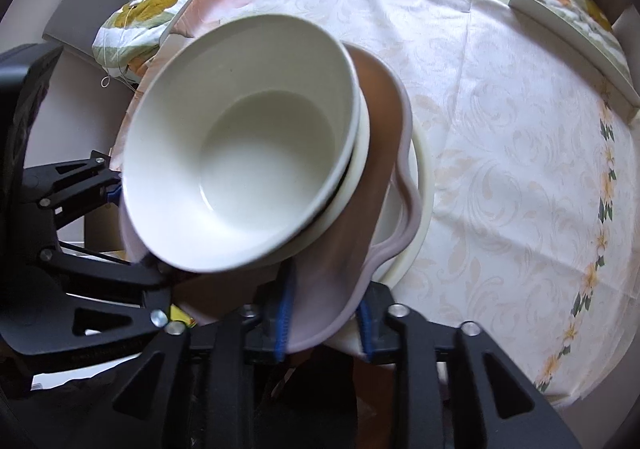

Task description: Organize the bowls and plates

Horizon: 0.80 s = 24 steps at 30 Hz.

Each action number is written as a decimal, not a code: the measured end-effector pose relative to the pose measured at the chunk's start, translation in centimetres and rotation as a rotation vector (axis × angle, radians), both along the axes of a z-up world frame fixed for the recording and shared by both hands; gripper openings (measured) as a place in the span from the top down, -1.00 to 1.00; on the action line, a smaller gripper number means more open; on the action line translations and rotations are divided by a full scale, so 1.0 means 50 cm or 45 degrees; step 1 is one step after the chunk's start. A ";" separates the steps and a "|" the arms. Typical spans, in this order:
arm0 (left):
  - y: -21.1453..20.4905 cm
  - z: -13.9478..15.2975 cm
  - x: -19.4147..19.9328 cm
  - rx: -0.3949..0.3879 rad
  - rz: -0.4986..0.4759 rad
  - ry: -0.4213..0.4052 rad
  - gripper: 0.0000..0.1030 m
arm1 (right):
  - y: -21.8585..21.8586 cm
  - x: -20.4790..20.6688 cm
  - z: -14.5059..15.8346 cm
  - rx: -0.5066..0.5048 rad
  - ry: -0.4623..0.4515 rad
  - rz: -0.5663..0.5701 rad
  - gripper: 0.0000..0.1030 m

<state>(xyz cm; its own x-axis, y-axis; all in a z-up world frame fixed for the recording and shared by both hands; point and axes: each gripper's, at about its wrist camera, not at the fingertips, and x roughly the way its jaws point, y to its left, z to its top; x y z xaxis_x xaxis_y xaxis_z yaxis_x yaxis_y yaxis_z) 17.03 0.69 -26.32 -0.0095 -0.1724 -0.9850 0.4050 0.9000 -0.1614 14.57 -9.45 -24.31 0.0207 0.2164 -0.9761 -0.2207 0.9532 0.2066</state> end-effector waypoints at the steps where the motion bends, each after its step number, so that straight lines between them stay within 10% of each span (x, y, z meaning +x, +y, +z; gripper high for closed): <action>1: -0.001 0.004 -0.001 0.011 -0.006 -0.006 -0.33 | -0.003 -0.001 0.005 -0.006 -0.001 -0.001 0.15; 4: 0.001 0.021 -0.005 0.053 -0.007 -0.047 -0.61 | -0.013 -0.004 0.016 -0.005 -0.002 -0.008 0.12; 13: 0.046 0.064 -0.024 0.022 0.068 -0.088 -0.61 | -0.032 -0.035 0.053 0.041 -0.043 -0.106 0.12; 24: 0.071 0.291 -0.190 -0.010 0.273 -0.532 -0.62 | -0.058 -0.167 0.220 0.020 -0.344 -0.118 0.11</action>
<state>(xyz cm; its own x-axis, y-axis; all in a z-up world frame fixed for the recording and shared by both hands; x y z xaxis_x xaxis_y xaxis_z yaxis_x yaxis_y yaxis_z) 7.53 4.26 -11.77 0.4242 -0.1348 -0.8955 0.2420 0.9698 -0.0313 6.20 -12.36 -13.32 0.3003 0.2164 -0.9290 -0.1819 0.9690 0.1669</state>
